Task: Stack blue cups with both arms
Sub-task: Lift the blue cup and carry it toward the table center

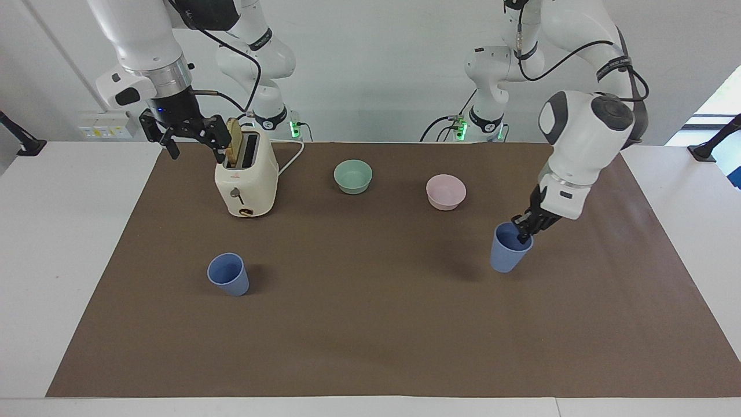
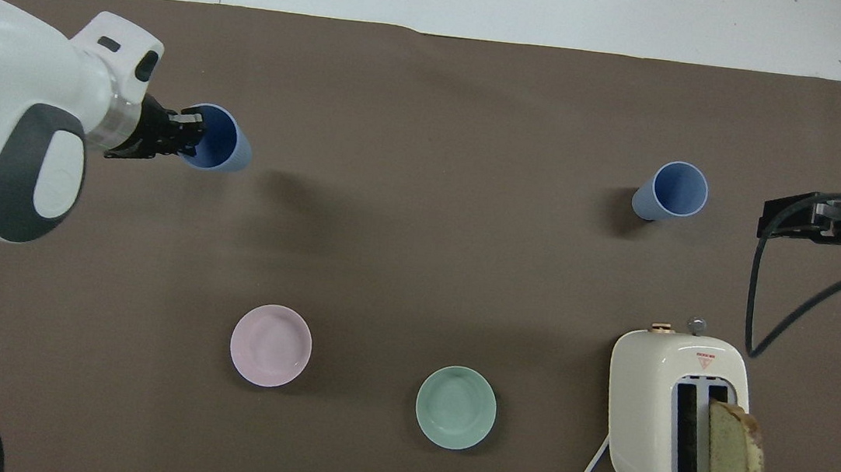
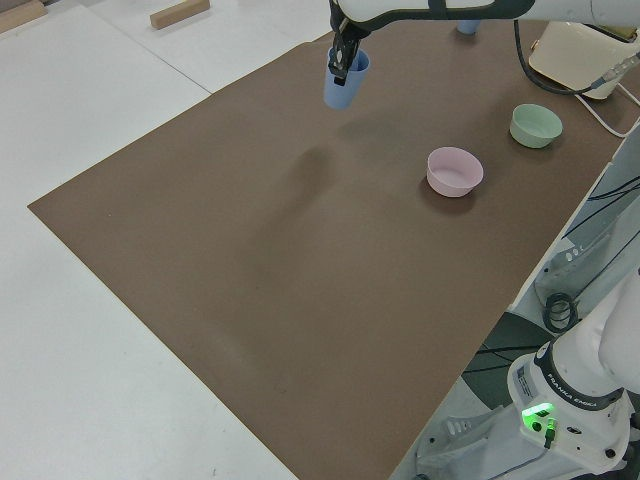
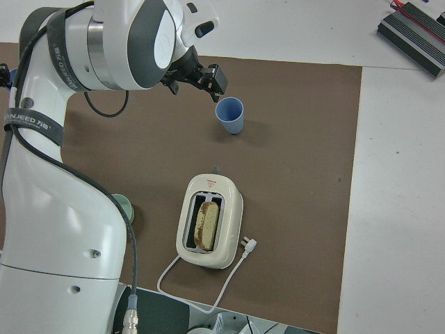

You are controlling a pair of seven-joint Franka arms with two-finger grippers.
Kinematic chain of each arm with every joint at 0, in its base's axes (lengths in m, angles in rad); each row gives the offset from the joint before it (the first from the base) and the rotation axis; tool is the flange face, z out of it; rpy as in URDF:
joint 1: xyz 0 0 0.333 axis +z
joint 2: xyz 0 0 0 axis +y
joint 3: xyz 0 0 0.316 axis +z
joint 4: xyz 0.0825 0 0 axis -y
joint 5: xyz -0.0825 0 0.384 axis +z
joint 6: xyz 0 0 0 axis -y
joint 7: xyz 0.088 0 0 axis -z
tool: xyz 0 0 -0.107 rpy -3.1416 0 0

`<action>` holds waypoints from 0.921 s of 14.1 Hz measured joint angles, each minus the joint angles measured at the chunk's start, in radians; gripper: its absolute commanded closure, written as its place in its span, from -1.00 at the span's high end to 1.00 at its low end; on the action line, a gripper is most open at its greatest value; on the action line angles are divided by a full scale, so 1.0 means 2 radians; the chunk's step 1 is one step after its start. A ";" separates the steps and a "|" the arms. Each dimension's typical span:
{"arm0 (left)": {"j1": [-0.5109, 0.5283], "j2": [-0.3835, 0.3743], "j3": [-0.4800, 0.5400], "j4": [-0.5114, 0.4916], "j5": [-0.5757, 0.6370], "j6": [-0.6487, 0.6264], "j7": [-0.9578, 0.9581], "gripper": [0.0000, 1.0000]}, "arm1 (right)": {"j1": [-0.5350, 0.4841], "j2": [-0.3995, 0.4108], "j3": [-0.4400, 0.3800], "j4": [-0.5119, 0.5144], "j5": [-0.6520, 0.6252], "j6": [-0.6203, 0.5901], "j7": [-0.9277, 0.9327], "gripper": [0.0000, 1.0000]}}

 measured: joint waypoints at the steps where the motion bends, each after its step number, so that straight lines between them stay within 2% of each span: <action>1: -0.022 0.000 0.000 0.000 0.000 0.001 -0.031 -1.00 | 0.000 0.000 0.000 0.000 0.000 0.000 0.000 1.00; 6: -0.110 0.021 -0.001 -0.001 0.002 0.028 -0.128 -1.00 | -0.001 0.000 0.000 0.000 0.000 0.015 -0.007 1.00; 13: -0.155 0.055 -0.001 -0.002 0.002 0.060 -0.151 -1.00 | -0.003 0.023 0.000 0.002 -0.001 0.024 -0.009 1.00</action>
